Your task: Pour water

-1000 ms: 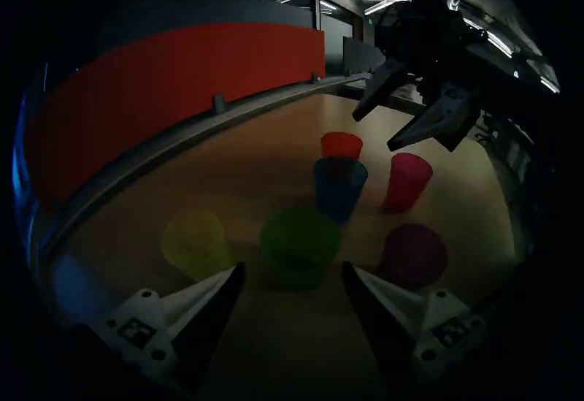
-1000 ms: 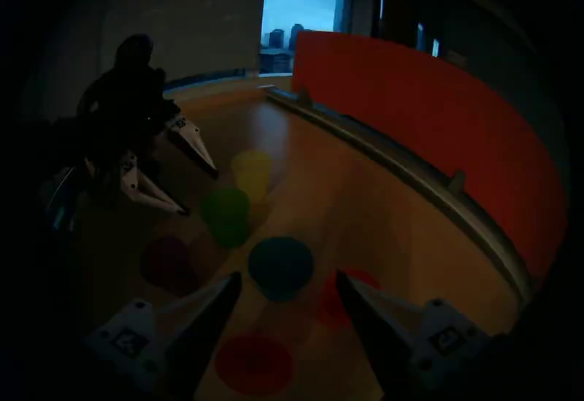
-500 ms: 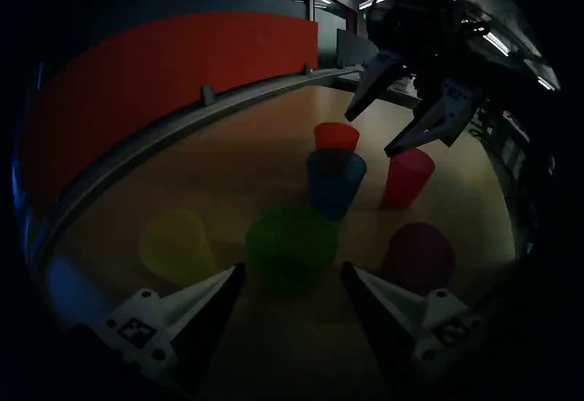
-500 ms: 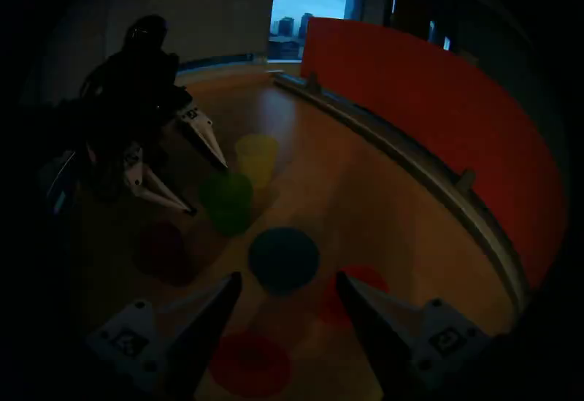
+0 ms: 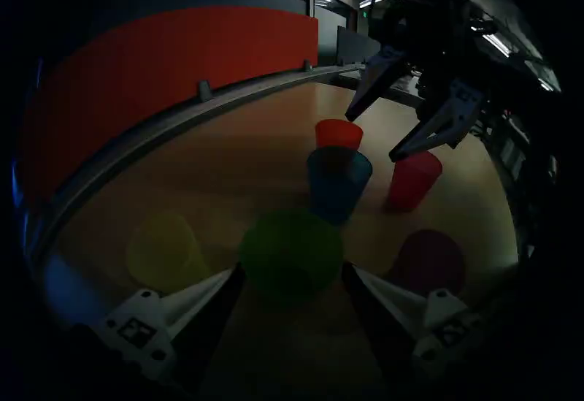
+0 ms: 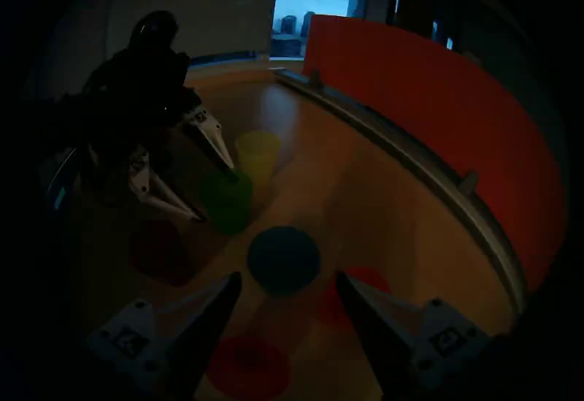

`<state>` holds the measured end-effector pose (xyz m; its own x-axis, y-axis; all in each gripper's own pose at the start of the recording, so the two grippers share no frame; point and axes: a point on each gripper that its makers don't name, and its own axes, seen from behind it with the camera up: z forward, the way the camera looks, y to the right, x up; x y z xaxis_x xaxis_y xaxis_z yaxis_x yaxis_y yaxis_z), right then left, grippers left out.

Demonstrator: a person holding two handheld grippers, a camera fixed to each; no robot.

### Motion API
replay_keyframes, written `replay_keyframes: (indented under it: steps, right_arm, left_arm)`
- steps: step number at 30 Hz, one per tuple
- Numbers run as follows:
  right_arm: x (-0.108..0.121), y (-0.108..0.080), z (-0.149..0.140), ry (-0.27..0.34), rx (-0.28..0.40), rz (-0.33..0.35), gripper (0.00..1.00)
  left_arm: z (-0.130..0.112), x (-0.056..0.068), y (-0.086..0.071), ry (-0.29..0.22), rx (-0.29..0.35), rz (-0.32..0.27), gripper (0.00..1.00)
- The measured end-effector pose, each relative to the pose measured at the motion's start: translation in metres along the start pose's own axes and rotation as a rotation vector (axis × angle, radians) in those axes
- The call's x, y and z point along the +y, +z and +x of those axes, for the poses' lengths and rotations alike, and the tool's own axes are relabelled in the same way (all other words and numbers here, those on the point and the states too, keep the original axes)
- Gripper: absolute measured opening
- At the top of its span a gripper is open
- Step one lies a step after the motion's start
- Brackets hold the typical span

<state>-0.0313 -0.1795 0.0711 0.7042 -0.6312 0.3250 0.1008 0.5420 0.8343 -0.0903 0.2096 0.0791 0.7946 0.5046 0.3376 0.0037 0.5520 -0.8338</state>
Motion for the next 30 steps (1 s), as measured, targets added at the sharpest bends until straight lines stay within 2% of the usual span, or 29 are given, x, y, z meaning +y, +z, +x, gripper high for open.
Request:
replay_keyframes:
  steps: [14, 30]
  right_arm:
    - [0.0031, -0.0005, -0.0017, 0.0, 0.003, -0.005, 0.99]
    - [0.0005, 0.0028, 0.0028, -0.01, 0.001, 0.003, 0.99]
  left_arm:
    - [-0.0012, 0.0012, 0.0097, 0.009, -0.015, -0.001, 0.92]
    - [0.0016, 0.0035, 0.0056, 0.014, -0.009, -0.002, 0.91]
